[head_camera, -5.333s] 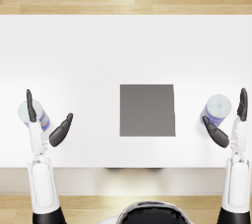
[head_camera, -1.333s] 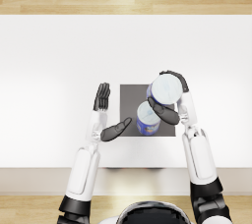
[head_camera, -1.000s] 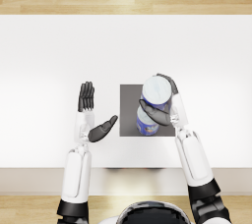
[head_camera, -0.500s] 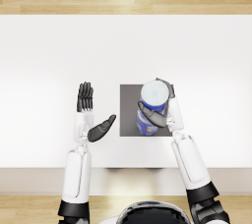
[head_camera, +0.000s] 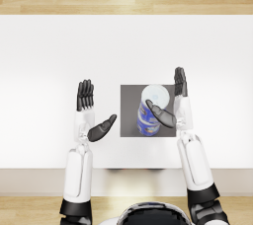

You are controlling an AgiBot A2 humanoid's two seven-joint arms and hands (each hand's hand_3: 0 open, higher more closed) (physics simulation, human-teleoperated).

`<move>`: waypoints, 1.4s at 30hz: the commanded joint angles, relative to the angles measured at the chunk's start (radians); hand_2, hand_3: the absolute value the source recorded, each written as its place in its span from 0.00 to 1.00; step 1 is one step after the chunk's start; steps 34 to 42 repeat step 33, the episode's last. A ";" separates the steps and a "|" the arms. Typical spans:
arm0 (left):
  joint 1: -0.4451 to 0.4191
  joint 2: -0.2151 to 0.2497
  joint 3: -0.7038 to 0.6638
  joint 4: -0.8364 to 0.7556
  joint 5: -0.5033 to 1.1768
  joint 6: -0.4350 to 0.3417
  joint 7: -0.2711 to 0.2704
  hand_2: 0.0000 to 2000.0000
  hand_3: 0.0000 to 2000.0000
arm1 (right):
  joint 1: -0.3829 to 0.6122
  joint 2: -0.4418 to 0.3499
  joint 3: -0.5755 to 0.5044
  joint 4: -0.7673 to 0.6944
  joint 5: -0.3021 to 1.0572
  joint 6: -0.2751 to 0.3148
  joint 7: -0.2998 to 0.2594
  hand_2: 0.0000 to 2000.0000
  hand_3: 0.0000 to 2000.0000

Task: Pick up the blue can on the left and place it in the middle, then pick up the blue can on the right and place it on top of the can in the middle

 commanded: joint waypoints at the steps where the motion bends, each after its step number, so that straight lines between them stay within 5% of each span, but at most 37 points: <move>1: 0.062 0.010 -0.021 -0.032 0.000 0.000 0.000 0.00 0.00 | 0.071 0.063 -0.022 0.078 -0.001 0.040 0.021 0.00 0.00; 5: 0.100 0.010 -0.090 -0.072 0.000 0.000 0.000 0.00 0.00 | 0.064 0.074 -0.144 0.145 0.000 0.151 0.162 0.00 0.00; 9: 0.115 0.005 -0.176 -0.107 0.000 0.000 0.000 0.00 0.00 | 0.034 0.075 -0.256 0.185 0.000 0.183 0.211 0.00 0.00; 15: 0.082 0.011 -0.280 -0.098 0.000 0.000 0.000 0.00 0.00 | -0.041 0.065 -0.388 0.200 0.000 0.192 0.226 0.00 0.00; 42: 0.041 0.024 -0.302 -0.078 0.000 0.000 0.000 0.00 0.00 | -0.082 0.060 -0.373 0.155 -0.001 0.194 0.228 0.00 0.00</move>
